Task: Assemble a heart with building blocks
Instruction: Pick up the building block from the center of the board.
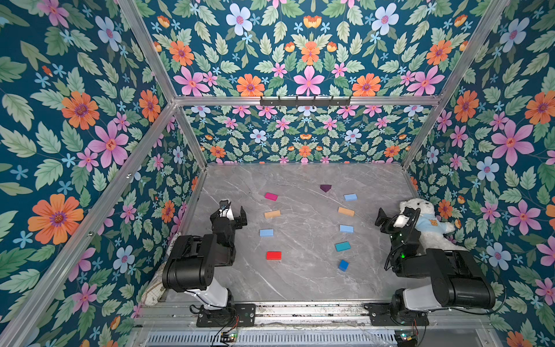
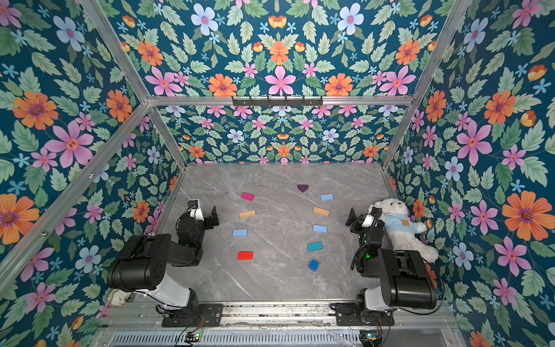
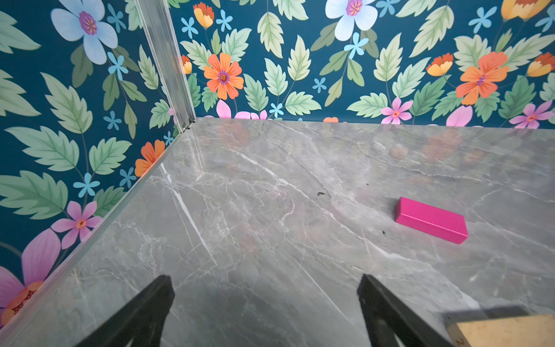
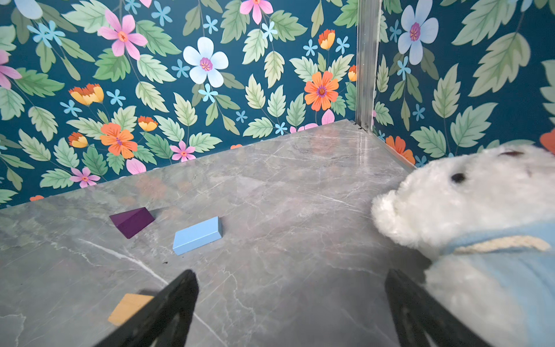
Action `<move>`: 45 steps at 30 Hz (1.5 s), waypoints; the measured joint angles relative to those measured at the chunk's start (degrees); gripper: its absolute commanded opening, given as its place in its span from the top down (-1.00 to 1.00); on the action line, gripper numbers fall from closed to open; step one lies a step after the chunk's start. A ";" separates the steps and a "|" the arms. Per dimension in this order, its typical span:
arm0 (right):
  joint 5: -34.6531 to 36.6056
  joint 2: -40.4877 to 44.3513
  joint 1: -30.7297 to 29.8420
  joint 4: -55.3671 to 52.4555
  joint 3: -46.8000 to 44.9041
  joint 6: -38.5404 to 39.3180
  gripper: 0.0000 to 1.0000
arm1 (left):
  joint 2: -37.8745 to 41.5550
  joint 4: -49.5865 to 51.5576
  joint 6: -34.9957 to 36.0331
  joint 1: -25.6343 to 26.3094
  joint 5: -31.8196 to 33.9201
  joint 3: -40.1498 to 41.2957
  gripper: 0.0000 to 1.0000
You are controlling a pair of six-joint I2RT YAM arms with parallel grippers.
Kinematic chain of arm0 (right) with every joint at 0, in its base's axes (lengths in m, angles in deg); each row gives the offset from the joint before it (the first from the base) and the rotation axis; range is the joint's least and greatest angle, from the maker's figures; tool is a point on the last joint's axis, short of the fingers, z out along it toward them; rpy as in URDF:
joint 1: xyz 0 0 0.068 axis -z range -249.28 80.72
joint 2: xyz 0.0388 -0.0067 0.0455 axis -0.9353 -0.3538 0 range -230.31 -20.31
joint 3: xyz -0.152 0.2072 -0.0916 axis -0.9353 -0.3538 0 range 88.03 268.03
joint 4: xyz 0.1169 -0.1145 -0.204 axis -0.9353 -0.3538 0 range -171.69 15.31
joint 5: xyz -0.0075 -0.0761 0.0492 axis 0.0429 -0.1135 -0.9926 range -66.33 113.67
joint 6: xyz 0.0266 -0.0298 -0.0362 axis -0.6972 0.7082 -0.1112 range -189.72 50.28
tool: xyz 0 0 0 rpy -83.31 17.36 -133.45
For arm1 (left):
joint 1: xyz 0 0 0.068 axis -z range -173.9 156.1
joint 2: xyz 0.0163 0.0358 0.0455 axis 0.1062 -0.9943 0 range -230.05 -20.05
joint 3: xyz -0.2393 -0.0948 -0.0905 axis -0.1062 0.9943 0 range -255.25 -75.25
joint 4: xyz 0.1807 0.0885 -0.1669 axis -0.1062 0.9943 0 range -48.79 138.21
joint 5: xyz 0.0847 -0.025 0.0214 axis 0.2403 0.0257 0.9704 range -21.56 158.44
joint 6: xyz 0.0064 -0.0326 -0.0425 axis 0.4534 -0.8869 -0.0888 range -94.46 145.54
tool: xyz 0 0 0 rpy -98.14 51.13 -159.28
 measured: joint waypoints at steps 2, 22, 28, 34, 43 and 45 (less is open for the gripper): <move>0.07 4.55 0.00 -10.95 8.15 -0.42 -0.99 | 2.12 3.74 0.02 0.35 0.09 -1.03 -0.99; -18.03 -30.21 -13.09 -67.60 83.93 -25.16 -0.99 | -8.31 73.20 -14.78 9.07 -7.52 -55.17 -0.99; -14.86 -55.30 -16.39 -89.31 117.83 -19.17 -0.99 | -8.83 76.54 -16.57 10.54 -9.55 -55.08 -0.99; -12.26 -68.39 -19.28 -105.83 132.76 -13.55 -0.99 | -7.32 78.34 -17.68 11.93 -10.34 -51.69 -0.99; -8.87 -66.38 -23.12 -110.33 121.22 -7.26 -0.99 | -6.93 78.97 -18.12 11.93 -8.81 -50.69 -0.99; -7.87 -66.38 -23.17 -110.40 121.09 -6.43 -0.98 | -7.37 78.99 -18.12 11.98 -8.68 -51.12 -0.99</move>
